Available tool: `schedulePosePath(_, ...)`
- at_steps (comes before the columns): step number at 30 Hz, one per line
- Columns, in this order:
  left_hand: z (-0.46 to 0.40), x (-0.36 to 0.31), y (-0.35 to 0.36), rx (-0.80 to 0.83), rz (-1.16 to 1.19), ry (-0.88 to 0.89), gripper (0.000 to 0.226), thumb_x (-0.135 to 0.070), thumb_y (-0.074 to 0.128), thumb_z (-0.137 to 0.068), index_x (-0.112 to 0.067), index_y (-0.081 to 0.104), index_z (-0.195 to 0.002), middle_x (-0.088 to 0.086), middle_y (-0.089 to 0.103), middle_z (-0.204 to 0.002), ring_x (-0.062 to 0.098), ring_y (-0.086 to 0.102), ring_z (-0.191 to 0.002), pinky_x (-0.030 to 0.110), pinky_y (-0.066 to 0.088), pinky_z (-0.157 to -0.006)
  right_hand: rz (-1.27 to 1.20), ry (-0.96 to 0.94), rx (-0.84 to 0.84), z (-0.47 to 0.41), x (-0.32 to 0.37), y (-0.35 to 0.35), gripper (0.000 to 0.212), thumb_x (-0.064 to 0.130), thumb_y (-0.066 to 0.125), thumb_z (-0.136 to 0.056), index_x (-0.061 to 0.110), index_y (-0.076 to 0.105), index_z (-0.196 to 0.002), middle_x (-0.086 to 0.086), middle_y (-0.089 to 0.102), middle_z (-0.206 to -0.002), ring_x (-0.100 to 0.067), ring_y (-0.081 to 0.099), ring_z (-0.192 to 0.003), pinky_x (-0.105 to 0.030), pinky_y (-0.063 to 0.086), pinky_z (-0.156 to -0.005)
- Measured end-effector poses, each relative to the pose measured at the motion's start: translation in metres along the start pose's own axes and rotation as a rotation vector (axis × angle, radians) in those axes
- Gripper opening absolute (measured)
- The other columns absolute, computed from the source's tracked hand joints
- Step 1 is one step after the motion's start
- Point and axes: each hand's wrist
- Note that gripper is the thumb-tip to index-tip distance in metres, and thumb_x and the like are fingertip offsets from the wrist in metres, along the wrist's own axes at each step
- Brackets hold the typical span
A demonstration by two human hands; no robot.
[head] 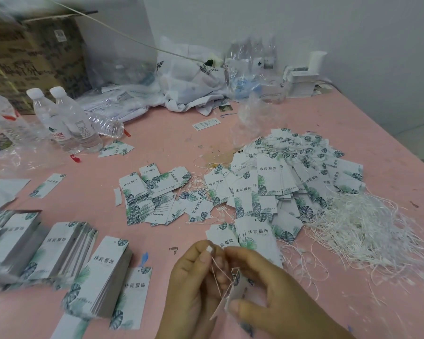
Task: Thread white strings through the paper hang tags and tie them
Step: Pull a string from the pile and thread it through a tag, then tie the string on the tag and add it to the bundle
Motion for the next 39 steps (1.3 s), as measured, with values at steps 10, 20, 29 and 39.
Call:
schedulePosePath(10,-0.006,-0.011,0.000,-0.045,0.249,-0.001,0.038,-0.025,0.098,-0.048,-0.016,0.066,-0.068,-0.002,0.051,-0.062,0.008,0.045,-0.044,0.022,0.044,-0.040,-0.137,0.135,0.023,-0.006,-0.003,0.009,0.022,0.027,0.072,-0.077,0.031,0.070,-0.099,-0.005,0.075,-0.097,-0.012,0.068,-0.087,-0.034,0.053,-0.084)
schedulePosePath(20,-0.015,-0.008,-0.007,-0.214,0.252,0.023,0.011,-0.023,0.075,-0.074,-0.018,0.066,-0.069,0.000,0.056,-0.072,0.011,0.052,-0.055,0.022,0.048,-0.052,-0.407,0.113,-0.006,-0.003,0.000,-0.009,0.029,0.031,0.072,-0.077,0.021,0.071,-0.104,-0.018,0.071,-0.106,-0.038,0.067,-0.094,-0.051,0.051,-0.084)
schedulePosePath(29,0.001,0.032,0.003,-0.096,-0.215,-0.124,0.026,-0.024,0.085,-0.058,-0.008,0.069,-0.072,0.025,0.060,-0.071,0.025,0.051,-0.065,0.034,0.040,-0.060,-0.794,-0.065,-0.345,-0.016,-0.011,-0.006,0.056,0.036,0.092,-0.057,0.010,0.072,-0.102,-0.023,0.071,-0.097,-0.028,0.068,-0.083,-0.036,0.057,-0.070)
schedulePosePath(39,0.009,0.036,-0.007,-0.068,-0.920,0.460,0.010,-0.032,0.078,-0.073,-0.024,0.074,-0.078,-0.003,0.068,-0.071,0.009,0.056,-0.055,0.017,0.041,-0.052,-0.710,-0.003,-0.411,-0.012,-0.017,-0.009,0.032,0.022,0.080,-0.071,0.016,0.074,-0.102,-0.024,0.073,-0.096,-0.033,0.072,-0.079,-0.039,0.058,-0.066)
Point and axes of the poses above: each hand's wrist, its own z-axis away from the middle knuckle, its own y-axis out of the palm, x = y × z
